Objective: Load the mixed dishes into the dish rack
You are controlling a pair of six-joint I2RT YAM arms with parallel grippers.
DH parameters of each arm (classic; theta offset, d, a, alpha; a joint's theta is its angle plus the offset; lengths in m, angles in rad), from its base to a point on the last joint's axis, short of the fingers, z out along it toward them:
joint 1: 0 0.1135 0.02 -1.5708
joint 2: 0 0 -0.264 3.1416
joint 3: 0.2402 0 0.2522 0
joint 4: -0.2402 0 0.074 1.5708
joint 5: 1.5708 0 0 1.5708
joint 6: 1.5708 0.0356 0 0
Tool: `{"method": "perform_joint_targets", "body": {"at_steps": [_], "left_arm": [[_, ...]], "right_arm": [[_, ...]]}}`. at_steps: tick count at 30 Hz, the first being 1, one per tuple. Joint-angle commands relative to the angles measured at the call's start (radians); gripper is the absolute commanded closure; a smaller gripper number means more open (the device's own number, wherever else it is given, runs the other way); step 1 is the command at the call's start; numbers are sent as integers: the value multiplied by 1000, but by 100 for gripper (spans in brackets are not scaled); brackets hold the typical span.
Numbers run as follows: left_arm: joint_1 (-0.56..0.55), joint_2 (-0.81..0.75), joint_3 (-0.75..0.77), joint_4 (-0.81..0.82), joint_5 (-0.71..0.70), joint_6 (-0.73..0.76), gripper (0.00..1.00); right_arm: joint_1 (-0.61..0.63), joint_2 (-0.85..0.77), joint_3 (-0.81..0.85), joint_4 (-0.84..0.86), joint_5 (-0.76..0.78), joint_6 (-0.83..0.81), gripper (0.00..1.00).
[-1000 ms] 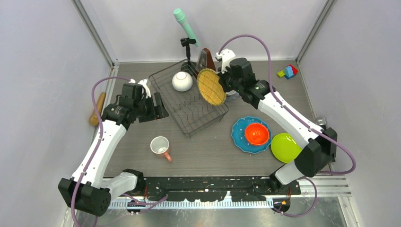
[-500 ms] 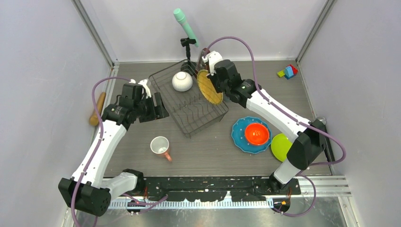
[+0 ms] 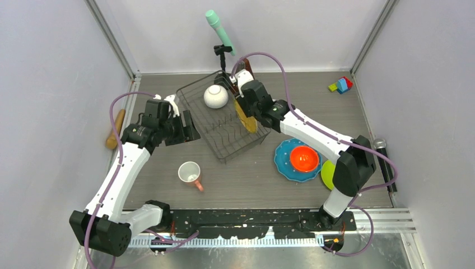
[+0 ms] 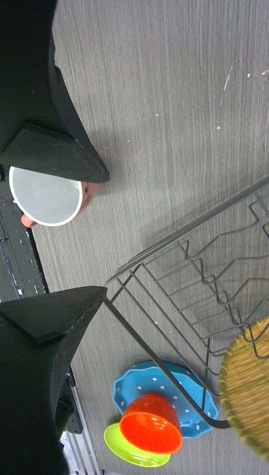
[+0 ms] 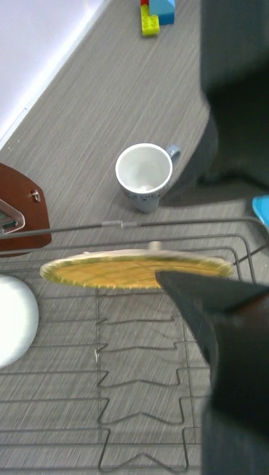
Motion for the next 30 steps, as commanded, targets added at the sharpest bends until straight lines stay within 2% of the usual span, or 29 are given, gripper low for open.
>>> {"method": "perform_joint_targets", "body": {"at_steps": [1, 3, 4, 9, 11, 18, 23, 26, 30], "left_arm": [[-3, -24, -3, 35, 12, -5, 30], [-3, -18, -2, 32, 19, -5, 30], [-3, -15, 1, 31, 25, -6, 29], [-4, 16, 15, 46, 91, -22, 29], [-4, 29, 20, 54, 105, -28, 29], [-31, 55, 16, 118, 137, -64, 30], [-108, 75, 14, 171, 111, -84, 31], [-136, 82, 11, 197, 95, -95, 31], [-156, 82, 5, 221, 79, -99, 32]], "right_arm": [[10, -26, -23, 89, 55, 45, 29], [8, -49, -46, 98, 71, 66, 15], [7, -65, -60, 98, 74, 71, 13], [-21, -174, -109, 65, 44, 151, 11], [-51, -233, -144, 47, -15, 198, 11], [-250, -409, -259, -25, -284, 371, 13], [-334, -496, -305, -177, -334, 470, 15], [-449, -539, -355, -301, -358, 574, 24], [-579, -620, -437, -423, -354, 674, 29]]}}
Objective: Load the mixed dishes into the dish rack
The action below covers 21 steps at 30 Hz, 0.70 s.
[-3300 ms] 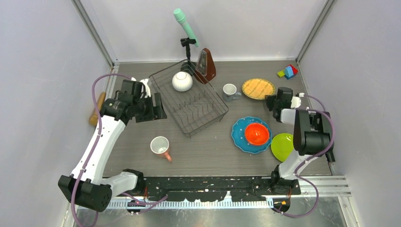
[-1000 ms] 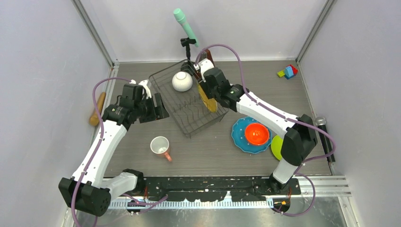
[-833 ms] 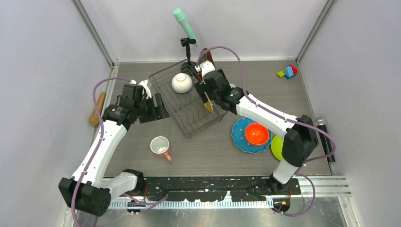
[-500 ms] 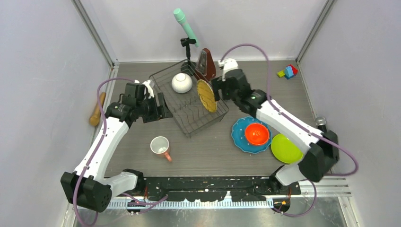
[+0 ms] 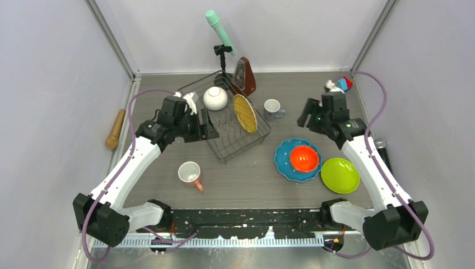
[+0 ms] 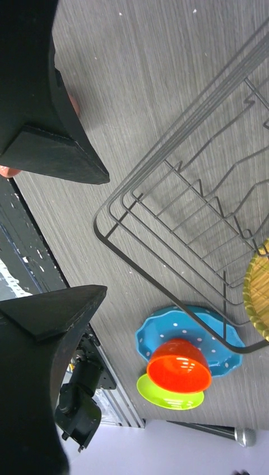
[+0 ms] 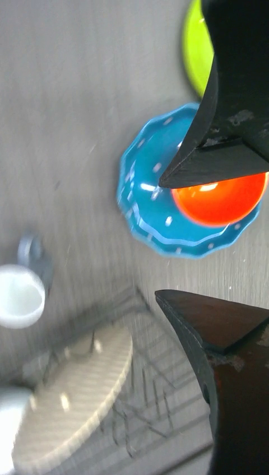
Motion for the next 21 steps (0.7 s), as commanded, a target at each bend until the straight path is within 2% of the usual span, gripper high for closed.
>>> {"method": "perform_joint_targets", "body": {"at_steps": [1, 7, 12, 17, 21], "left_arm": [[-16, -4, 5, 86, -25, -13, 32], [-17, -2, 6, 105, -26, -18, 32], [-16, -4, 3, 101, -21, -15, 32], [-16, -5, 1, 92, -30, -14, 32], [-16, 0, 1, 107, -28, -23, 32]], "right_arm": [[-107, -94, -89, -186, 15, 171, 30], [-113, -161, -255, -219, 86, 380, 32], [-111, -211, -359, -156, 96, 431, 34], [-111, -205, -387, -218, 191, 473, 35], [-112, -204, -414, -201, 192, 488, 36]]}}
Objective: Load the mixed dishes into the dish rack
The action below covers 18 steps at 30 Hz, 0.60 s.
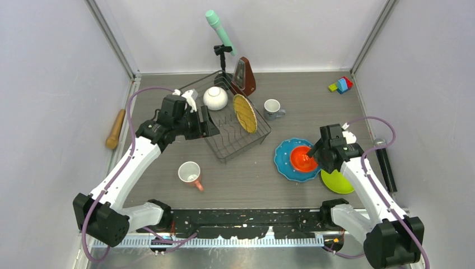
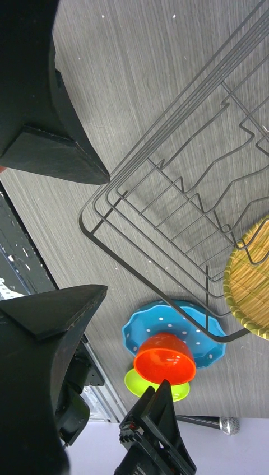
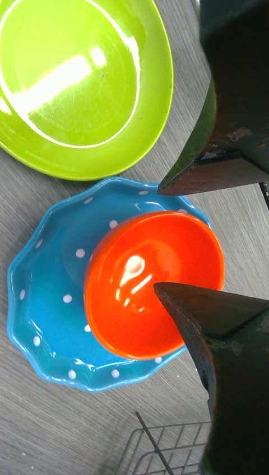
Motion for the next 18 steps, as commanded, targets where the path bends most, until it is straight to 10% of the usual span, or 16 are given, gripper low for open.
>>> {"method": "perform_joint_targets", "body": {"at_steps": [1, 11, 18], "left_arm": [[-3, 2, 1, 47, -6, -11, 32], [-2, 10, 6, 36, -23, -1, 32], [-2, 13, 9, 49, -9, -5, 31]], "right_arm": [[2, -15, -36, 30, 47, 61, 37], [3, -40, -121, 143, -36, 104, 46], [2, -76, -34, 108, -25, 23, 99]]}}
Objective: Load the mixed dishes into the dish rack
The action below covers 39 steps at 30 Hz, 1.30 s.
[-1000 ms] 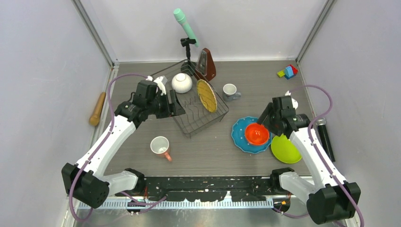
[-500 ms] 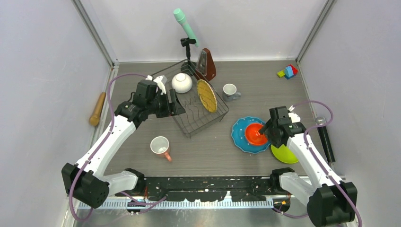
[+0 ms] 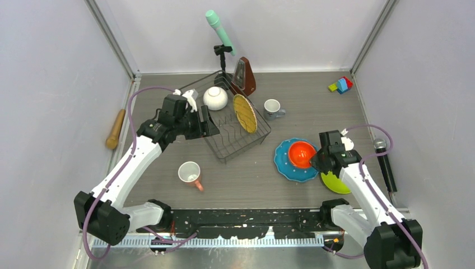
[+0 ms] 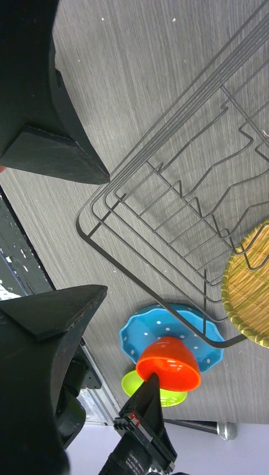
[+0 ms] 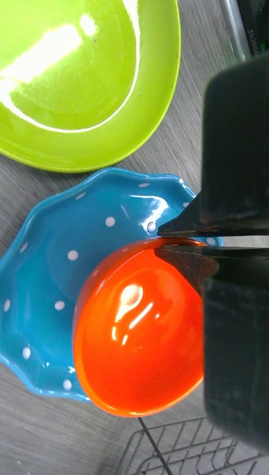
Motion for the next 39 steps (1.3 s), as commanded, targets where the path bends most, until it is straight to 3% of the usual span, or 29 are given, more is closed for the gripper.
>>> {"method": "perform_joint_targets", "body": {"at_steps": [1, 5, 10, 15, 18, 20, 26, 39], "left_arm": [[-2, 1, 9, 49, 17, -5, 31], [-2, 15, 14, 92, 101, -38, 25], [-4, 42, 21, 222, 251, -107, 7], [-22, 46, 39, 374, 308, -181, 7], [-43, 40, 44, 463, 327, -211, 11], [-59, 39, 41, 520, 340, -237, 11], [-115, 73, 77, 598, 339, -259, 0], [-175, 93, 105, 602, 305, -184, 7]], "right_arm": [[3, -42, 122, 11, 10, -54, 99], [2, -82, 231, 37, -82, -206, 100], [3, -120, 285, 255, -403, -251, 100], [2, -22, 253, 641, -728, -90, 100], [5, 61, 222, 914, -838, 45, 100], [14, 106, 225, 984, -882, 76, 100], [75, 171, 276, 944, -893, 16, 100], [101, 197, 283, 929, -879, 19, 100]]}}
